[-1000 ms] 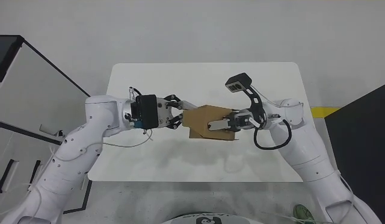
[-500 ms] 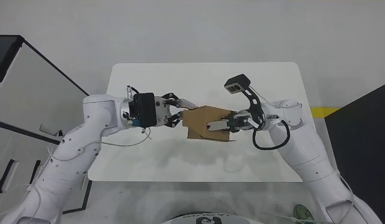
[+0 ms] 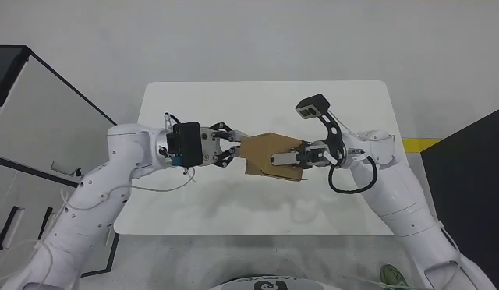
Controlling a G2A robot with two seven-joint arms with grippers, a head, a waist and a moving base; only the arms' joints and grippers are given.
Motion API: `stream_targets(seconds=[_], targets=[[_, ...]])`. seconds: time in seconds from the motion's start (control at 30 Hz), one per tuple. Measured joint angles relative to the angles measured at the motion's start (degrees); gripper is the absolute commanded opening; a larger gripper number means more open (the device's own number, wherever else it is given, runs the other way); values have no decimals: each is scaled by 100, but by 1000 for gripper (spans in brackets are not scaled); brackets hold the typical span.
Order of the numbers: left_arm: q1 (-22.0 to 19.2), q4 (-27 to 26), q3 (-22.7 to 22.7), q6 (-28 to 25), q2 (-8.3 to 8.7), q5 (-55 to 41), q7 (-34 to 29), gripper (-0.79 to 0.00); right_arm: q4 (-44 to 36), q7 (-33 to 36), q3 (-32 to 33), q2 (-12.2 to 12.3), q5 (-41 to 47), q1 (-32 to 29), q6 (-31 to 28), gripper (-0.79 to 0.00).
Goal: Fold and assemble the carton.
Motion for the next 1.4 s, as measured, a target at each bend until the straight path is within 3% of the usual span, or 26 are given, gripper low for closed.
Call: stream_targets(seconds=[0.43, 0.83, 1.2, 1.4], targets=[[-209, 126, 316, 19, -69, 4, 57, -785, 132, 92, -198, -13, 110, 151, 92, -785], [-244, 223, 134, 56, -49, 52, 65, -785, 232, 97, -175, 7, 133, 194, 97, -785], [-327, 233, 419, 64, -105, 51, 114, -785, 308, 146, -327, -18, 243, 274, 145, -785], [-400, 322, 319, 114, -102, 59, 120, -785, 387, 151, -271, -14, 366, 268, 151, -785]])
